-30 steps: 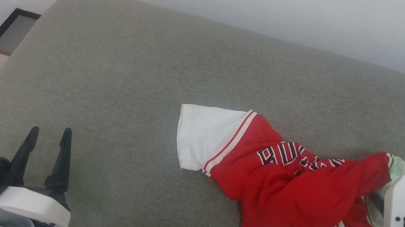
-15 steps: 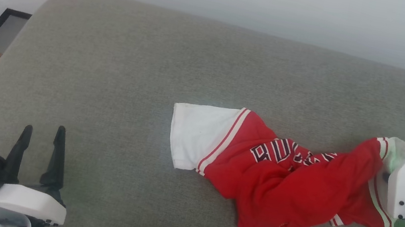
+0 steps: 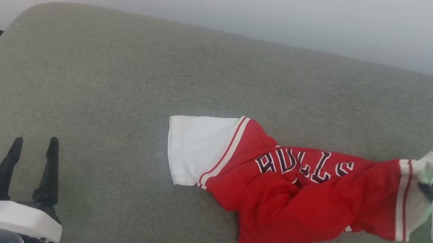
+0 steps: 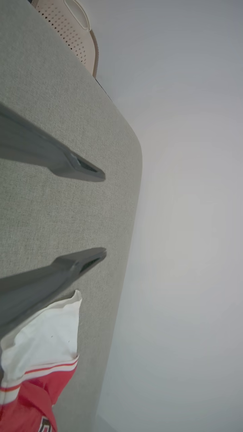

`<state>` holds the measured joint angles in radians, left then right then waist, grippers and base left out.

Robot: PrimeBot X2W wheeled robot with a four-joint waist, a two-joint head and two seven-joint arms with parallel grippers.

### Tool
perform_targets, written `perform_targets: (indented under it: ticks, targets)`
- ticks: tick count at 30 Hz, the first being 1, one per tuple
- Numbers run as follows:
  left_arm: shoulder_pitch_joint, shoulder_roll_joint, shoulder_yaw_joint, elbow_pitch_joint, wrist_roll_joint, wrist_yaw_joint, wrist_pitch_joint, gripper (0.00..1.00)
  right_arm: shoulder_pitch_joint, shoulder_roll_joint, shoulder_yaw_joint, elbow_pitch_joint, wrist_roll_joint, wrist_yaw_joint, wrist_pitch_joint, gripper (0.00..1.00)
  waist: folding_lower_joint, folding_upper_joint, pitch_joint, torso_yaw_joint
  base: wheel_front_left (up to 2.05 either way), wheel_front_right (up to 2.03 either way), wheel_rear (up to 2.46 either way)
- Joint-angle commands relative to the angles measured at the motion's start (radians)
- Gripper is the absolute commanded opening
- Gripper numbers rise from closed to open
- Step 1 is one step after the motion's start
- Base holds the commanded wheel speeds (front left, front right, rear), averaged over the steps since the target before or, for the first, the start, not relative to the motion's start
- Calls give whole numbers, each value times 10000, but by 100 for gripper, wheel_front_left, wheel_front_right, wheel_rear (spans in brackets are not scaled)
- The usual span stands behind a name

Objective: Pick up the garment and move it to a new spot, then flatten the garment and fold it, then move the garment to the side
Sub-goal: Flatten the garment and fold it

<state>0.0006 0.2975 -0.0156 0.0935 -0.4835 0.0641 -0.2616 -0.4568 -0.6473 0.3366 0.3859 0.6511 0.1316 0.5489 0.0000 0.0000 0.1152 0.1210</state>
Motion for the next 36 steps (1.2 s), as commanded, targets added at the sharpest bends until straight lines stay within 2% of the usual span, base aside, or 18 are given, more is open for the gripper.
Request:
perform_targets:
  ticks: [1,8,14,16,17,18,19,24,31,36]
  targets:
    - [131,-30,68,-51,62,-44,-39,100,449,-218,71,-522,212,-19,-93,0,0,0,-17,-75,0,0,0]
    - [147,-78,164,-118,34,-54,-42,100,2510,-1174,369,-2606,968,-18,-530,0,0,0,-5,-264,0,0,0]
    - [56,-110,255,-117,30,-92,-41,100,3421,-1447,945,-2766,969,-19,-1126,0,0,0,75,-414,0,0,0]
    - [14,-112,243,-77,36,-117,-43,100,3332,-1337,1076,-2571,964,-18,-1193,11,0,0,82,-446,0,0,0]
    - [-7,-113,231,-51,39,-135,-43,100,3256,-1285,1133,-2504,964,-18,-1207,31,0,0,80,-458,0,0,0]
    - [-26,-110,224,-29,50,-145,-42,100,3154,-1235,1135,-2423,962,-18,-1257,69,0,0,75,-469,0,0,0]
    - [-46,-111,219,-13,59,-143,-42,100,3073,-1187,1142,-2357,979,-18,-1293,100,0,0,67,-474,0,0,0]
    - [-19,-135,207,47,79,-177,-44,100,2821,-1010,1042,-2197,979,-18,-1149,100,0,0,-22,-476,0,0,0]
    - [127,-133,228,83,95,-188,-42,100,2570,-707,404,-2109,1015,-18,-970,100,0,0,-165,-473,0,0,0]
    - [152,-122,197,125,91,-237,-44,100,2307,-56,-296,-1805,845,-16,-601,100,0,0,-305,-447,0,0,0]
